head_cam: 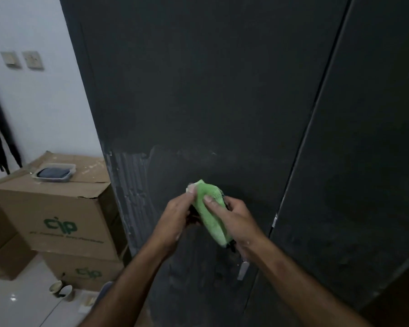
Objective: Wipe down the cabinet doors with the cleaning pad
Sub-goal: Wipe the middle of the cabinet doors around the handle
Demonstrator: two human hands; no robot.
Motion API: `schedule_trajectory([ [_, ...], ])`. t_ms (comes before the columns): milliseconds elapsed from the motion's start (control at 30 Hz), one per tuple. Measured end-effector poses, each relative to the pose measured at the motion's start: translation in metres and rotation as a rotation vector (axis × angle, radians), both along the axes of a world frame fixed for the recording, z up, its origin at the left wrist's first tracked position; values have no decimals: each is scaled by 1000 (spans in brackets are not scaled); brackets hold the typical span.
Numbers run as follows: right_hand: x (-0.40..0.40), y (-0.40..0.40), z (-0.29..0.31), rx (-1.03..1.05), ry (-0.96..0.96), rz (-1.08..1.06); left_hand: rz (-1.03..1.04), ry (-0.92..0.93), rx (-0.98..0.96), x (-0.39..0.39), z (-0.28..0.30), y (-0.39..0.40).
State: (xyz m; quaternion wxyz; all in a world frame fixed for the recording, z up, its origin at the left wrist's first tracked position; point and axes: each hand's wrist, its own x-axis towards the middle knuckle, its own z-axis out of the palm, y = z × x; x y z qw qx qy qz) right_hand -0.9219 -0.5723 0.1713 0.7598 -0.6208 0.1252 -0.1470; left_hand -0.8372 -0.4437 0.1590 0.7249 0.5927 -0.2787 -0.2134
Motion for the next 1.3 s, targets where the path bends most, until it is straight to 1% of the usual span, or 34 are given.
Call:
schedule_trajectory([
  [33,-1,-4,2,-23,13,10,11,-32,-12,1,1,-3],
  [100,-3,-12,6,-24,12,58,42,-33,-24,3,4,-9],
  [167,-5,-18,10,21,-27,130,50,-29,1,7,7,-14],
  [200,-5,-21,12,4,-54,151,35,-51,11,8,7,-15],
  [267,-6,-27,17,-155,-111,101,25,-142,-1,10,5,-14],
  [300,-5,-31,20,-276,-168,28,77,-191,-16,13,2,-13],
  [367,-7,-44,27,-587,-319,-203,283,-236,-25,20,-10,-6],
  [433,-9,-69,35,-1006,-491,-501,532,-210,-9,31,-28,0],
  [500,-6,-98,44,-1428,-649,-679,748,-217,58,43,-45,6],
  [567,6,-124,54,-1729,-683,-778,878,-211,120,54,-58,10],
  [633,21,-136,53,-1891,-635,-820,963,-240,168,63,-68,14],
  [700,34,-136,32,-1973,-652,-748,986,-301,199,70,-77,18],
  [767,37,-135,-2,-2080,-709,-570,953,-378,218,74,-81,21],
  [833,32,-130,-26,-2249,-758,-345,939,-463,256,77,-82,22],
  [867,33,-128,-26,-2303,-772,-234,937,-489,265,78,-83,23],
  [900,38,-126,-16,-2326,-804,-169,931,-507,270,79,-83,24],
  [933,47,-121,1,-2317,-835,-170,925,-524,277,80,-84,25],
  [967,58,-114,20,-2275,-854,-249,921,-545,290,80,-86,26],
  [1033,82,-100,52,-2074,-818,-520,908,-600,298,83,-92,29],
  [1067,88,-92,55,-1973,-804,-596,902,-624,300,84,-96,32],
  [1100,91,-85,45,-1934,-824,-612,902,-648,313,85,-98,34],
  [1133,91,-78,26,-1962,-837,-545,913,-671,340,87,-100,37],
  [1200,77,-70,-19,-2163,-859,-249,926,-705,393,93,-102,44],
  [1233,71,-68,-29,-2245,-844,-111,919,-724,418,96,-102,47],
  [1267,73,-68,-27,-2291,-819,-20,912,-752,451,98,-103,51],
  [1300,80,-67,-17,-2299,-825,-14,906,-783,488,100,-103,54],
])
